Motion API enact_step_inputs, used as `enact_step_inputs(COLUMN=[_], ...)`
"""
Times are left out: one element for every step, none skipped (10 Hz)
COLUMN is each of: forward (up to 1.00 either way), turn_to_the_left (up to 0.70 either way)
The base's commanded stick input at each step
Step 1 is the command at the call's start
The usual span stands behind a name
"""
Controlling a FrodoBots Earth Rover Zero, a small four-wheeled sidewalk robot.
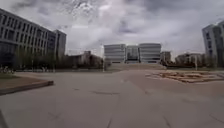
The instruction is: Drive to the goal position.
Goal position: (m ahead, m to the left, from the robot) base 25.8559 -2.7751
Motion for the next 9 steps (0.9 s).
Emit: enact_step_inputs(forward=[1.0,1.0,1.0,1.0,1.0,1.0,1.0,1.0,1.0], turn_to_the_left=[0.0,0.0,0.01,0.03,0.29,0.4,0.0,0.0,0.03])
